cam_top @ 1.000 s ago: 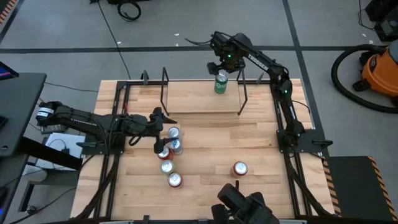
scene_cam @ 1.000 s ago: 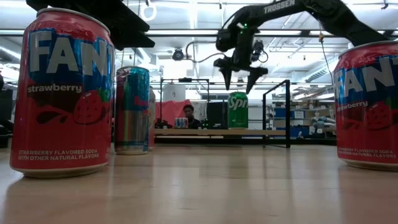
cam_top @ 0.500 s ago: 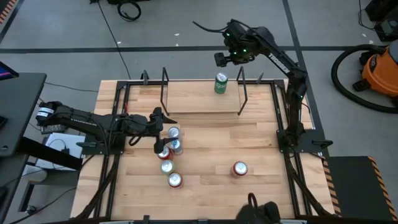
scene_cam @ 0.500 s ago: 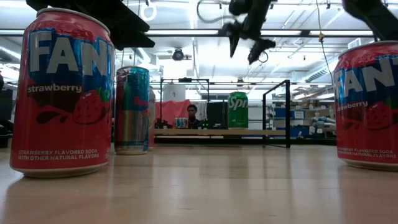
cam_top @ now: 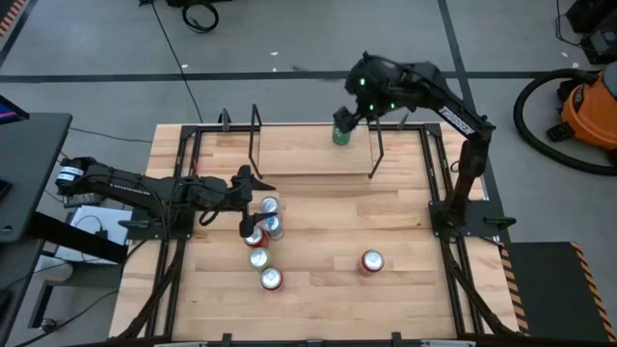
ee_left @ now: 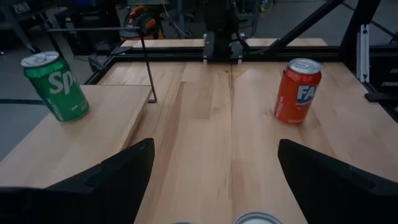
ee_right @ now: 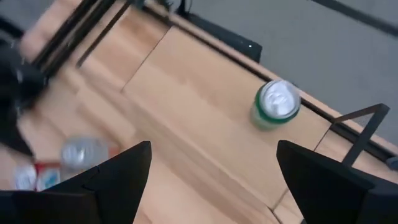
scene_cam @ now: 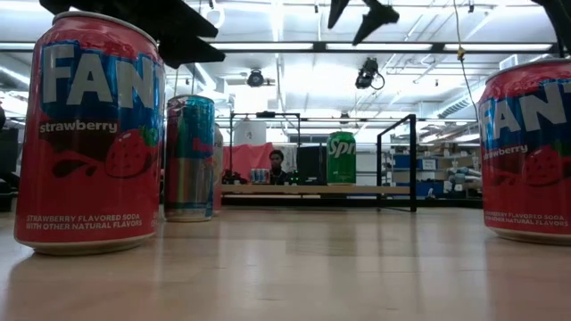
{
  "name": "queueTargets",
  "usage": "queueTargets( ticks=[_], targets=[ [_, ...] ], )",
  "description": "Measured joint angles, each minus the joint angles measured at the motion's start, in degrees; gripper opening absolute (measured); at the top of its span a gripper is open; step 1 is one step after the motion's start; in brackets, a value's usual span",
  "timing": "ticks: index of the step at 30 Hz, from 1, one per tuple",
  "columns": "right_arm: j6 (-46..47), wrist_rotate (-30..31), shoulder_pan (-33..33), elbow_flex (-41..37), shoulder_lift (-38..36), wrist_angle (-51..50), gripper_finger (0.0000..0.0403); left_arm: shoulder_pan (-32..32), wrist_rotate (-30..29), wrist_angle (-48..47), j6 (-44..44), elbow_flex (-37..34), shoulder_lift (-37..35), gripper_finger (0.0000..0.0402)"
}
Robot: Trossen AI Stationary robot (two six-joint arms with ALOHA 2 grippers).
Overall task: Place canned beverage on shelf
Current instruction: Put the right red soda can on the shelf
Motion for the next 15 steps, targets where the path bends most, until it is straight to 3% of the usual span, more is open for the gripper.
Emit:
queueTargets(
  ticks=[5,15],
  targets=[
    [-4.9,3.1,7.5,-1.1,-0.2,-2.8,0.0358,0.0,0.0,0.2,0.0,0.0,0.0,0.0354],
    [0.0,5.9,19.1,-9.4,-0.7,-3.2,0.0358,0.1,0.0,3.7,-0.5,0.0,0.0,0.0354]
  ],
)
